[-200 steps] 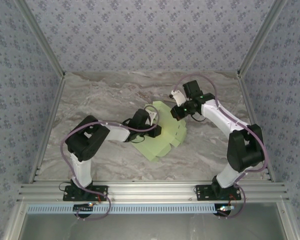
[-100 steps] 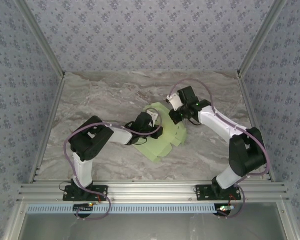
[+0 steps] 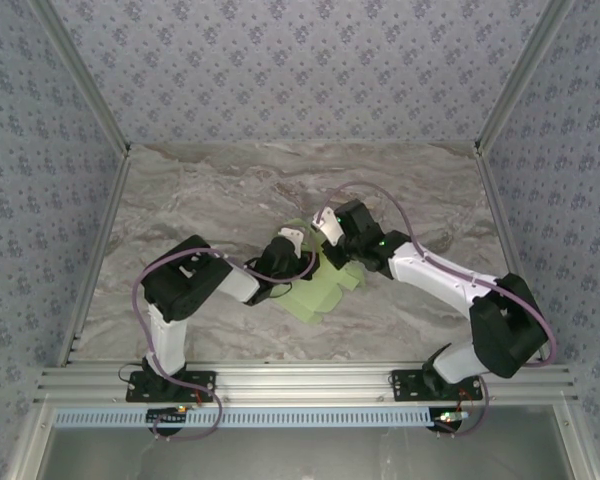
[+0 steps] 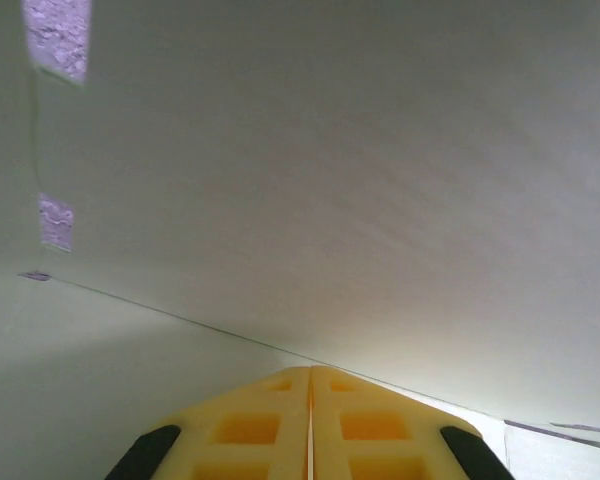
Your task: Fold the paper box
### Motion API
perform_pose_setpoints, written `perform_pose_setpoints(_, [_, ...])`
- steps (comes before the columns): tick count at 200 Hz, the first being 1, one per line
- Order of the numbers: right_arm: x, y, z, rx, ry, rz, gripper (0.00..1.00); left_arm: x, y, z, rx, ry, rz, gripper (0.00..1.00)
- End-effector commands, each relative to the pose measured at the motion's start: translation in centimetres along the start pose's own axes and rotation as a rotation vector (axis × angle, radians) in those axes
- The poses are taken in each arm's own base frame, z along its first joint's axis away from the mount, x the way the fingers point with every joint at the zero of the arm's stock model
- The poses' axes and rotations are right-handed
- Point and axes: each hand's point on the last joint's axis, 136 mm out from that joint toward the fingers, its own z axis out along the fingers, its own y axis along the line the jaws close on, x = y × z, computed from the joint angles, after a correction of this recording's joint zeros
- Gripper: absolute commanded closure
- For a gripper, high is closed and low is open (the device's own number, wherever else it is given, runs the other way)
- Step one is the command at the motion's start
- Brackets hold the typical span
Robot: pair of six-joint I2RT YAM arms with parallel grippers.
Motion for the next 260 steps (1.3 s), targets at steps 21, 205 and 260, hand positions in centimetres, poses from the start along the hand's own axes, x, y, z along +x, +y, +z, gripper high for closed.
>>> perform_pose_setpoints(21, [1.7,2.2,0.8,-0.024,0.027,-0.057,1.00,3.2,1.1,0.0,-0.031,0.050,-0.016,0.92])
perform_pose_setpoints(205, [-0.5,-4.4,1.0,0.350,0.064,-0.423,1.00,-1.3,0.4,-5.6,-0.072,-0.061,-0.048,0.70])
perform_pose_setpoints(260, [-1.4,-3.7,1.7,0.406,-0.021,-0.688,1.00,-3.3,3.4,-10.0,-0.144,-0.089,-0.039,0.64])
